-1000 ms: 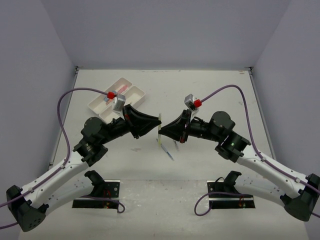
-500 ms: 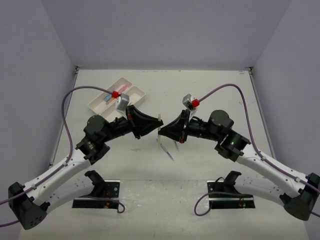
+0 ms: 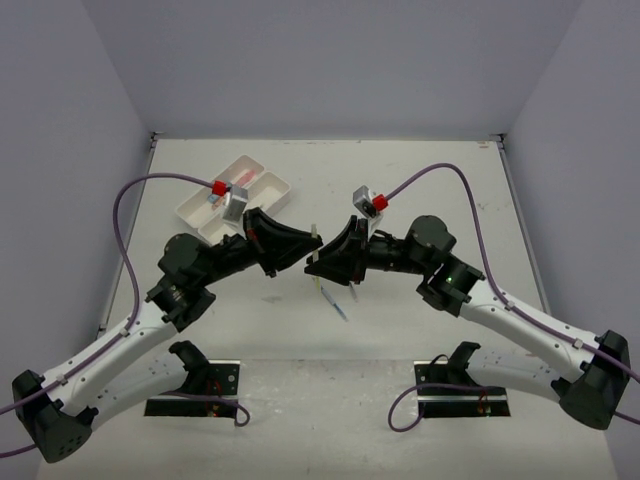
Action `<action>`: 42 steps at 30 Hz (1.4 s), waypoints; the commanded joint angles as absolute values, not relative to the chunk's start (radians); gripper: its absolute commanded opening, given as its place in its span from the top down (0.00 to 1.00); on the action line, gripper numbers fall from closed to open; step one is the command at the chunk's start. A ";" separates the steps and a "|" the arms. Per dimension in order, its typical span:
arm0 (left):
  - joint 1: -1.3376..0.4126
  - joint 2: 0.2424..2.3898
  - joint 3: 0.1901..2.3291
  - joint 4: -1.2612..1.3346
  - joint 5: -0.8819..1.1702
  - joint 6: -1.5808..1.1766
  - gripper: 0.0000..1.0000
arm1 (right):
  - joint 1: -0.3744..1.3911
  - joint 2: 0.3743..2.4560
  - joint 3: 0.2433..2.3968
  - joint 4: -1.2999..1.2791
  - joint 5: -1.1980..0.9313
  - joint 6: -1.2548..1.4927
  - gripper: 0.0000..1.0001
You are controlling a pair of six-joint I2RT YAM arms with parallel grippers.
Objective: Sort the stationery into containers
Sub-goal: Close the pen cap on the pen.
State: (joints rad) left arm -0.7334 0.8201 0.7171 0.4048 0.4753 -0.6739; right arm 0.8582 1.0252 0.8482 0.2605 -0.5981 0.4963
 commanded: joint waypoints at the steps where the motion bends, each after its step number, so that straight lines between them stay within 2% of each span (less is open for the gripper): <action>1: -0.732 0.805 0.761 0.487 0.443 -0.704 1.00 | 0.864 1.057 0.854 0.392 -0.655 0.534 0.78; 3: -0.732 0.804 0.752 0.511 0.432 -0.720 1.00 | 0.864 1.071 0.850 0.414 -0.653 0.543 0.97; 6: -0.731 0.799 0.749 0.509 0.408 -0.719 1.00 | 0.865 1.072 0.838 0.435 -0.632 0.546 1.00; 7: -0.730 0.800 0.753 0.502 0.403 -0.717 0.96 | 0.864 1.069 0.838 0.436 -0.626 0.544 1.00; 9: -0.730 0.807 0.764 0.470 0.395 -0.704 0.75 | 0.864 1.060 0.838 0.416 -0.609 0.533 1.00; 11: -0.731 0.816 0.779 0.413 0.375 -0.688 0.59 | 0.864 1.055 0.846 0.388 -0.602 0.511 1.00; 13: -0.730 0.821 0.817 0.336 0.334 -0.666 0.32 | 0.863 1.049 0.851 0.340 -0.582 0.481 1.00; 17: -0.730 0.840 0.881 0.265 0.323 -0.638 0.23 | 0.862 1.047 0.851 0.302 -0.560 0.456 1.00; 19: -0.730 0.851 0.913 0.231 0.310 -0.622 0.25 | 0.862 1.048 0.856 0.286 -0.560 0.448 1.00; 23: -0.729 0.870 0.956 0.175 0.277 -0.591 0.39 | 0.863 1.048 0.864 0.268 -0.570 0.438 1.00; 28: -0.730 0.889 0.976 0.132 0.272 -0.585 0.44 | 0.864 1.046 0.887 0.239 -0.576 0.438 1.00; 33: -0.730 0.898 0.964 0.132 0.292 -0.588 0.54 | 0.862 1.041 0.898 0.225 -0.578 0.432 1.00; 36: -0.729 0.903 0.954 0.144 0.322 -0.597 0.68 | 0.862 1.037 0.902 0.216 -0.571 0.433 1.00; 39: -0.729 0.900 0.936 0.165 0.357 -0.610 0.72 | 0.862 1.035 0.907 0.213 -0.548 0.437 1.00; 42: -0.729 0.896 0.920 0.180 0.386 -0.623 0.82 | 0.861 1.039 0.918 0.201 -0.532 0.444 1.00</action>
